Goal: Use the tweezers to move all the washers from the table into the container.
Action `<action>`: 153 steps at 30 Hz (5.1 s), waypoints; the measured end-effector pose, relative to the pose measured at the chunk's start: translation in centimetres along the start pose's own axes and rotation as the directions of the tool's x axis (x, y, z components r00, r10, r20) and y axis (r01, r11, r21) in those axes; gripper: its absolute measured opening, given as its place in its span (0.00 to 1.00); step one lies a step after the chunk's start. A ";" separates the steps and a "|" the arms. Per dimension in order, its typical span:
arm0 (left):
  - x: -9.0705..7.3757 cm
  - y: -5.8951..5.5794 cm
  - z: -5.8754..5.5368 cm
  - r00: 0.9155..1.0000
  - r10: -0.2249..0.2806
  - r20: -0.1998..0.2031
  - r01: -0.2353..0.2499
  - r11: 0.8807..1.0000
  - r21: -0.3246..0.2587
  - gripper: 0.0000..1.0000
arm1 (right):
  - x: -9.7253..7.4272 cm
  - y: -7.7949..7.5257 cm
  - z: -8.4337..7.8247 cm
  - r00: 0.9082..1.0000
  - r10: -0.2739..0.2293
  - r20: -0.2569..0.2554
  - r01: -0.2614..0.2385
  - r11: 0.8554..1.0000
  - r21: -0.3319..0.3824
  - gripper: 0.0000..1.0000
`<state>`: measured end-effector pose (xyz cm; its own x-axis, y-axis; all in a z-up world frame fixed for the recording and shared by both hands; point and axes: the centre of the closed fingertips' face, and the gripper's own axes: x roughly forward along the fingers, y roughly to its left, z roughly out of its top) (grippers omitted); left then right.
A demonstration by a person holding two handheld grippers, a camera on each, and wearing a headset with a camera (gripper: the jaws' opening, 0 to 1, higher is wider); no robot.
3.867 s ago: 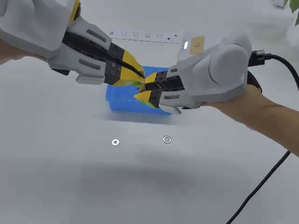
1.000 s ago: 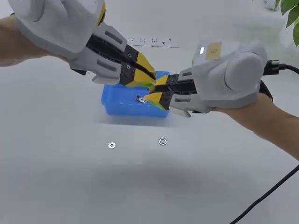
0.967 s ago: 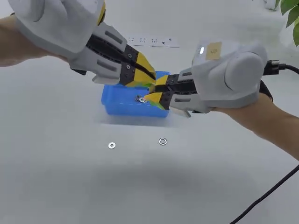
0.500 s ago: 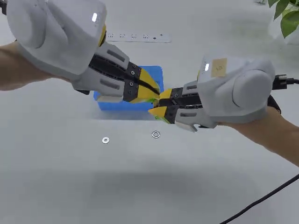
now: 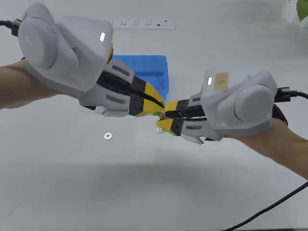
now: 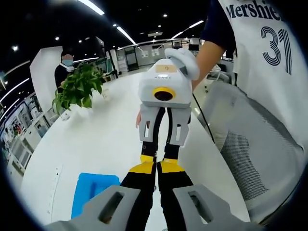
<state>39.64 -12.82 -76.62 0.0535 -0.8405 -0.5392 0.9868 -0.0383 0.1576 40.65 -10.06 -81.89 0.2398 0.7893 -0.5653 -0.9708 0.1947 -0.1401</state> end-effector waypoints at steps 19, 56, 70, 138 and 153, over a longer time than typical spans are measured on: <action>0.9 0.3 -1.6 0.999 -0.019 -0.035 0.018 0.999 -0.027 0.06 | 1.6 -0.5 -1.5 1.000 0.016 -0.004 -0.015 0.999 0.043 0.10; 1.4 0.5 -1.5 0.998 -0.039 -0.059 0.035 0.998 -0.056 0.06 | 1.3 -0.3 -2.0 1.000 0.020 0.007 -0.021 0.997 0.078 0.11; 1.3 0.4 -1.5 0.997 -0.045 -0.065 0.041 0.998 -0.056 0.06 | 1.6 0.1 -3.2 0.997 0.052 -0.049 -0.050 0.998 0.043 0.14; -6.3 9.6 -0.3 0.991 0.124 -0.046 -0.122 0.991 0.045 0.06 | 3.4 -9.1 5.9 0.994 -0.032 0.101 0.040 0.996 -0.077 0.10; -5.4 11.8 -6.8 0.988 0.097 -0.118 -0.102 0.994 -0.042 0.06 | 9.4 -10.5 2.8 0.998 0.034 0.047 -0.034 0.999 -0.006 0.10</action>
<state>52.03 -5.07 -77.53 0.1666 -0.7708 -0.6150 0.9816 0.0707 0.1773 53.08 -3.07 -83.44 0.2061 0.8218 -0.5312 -0.9784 0.1640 -0.1258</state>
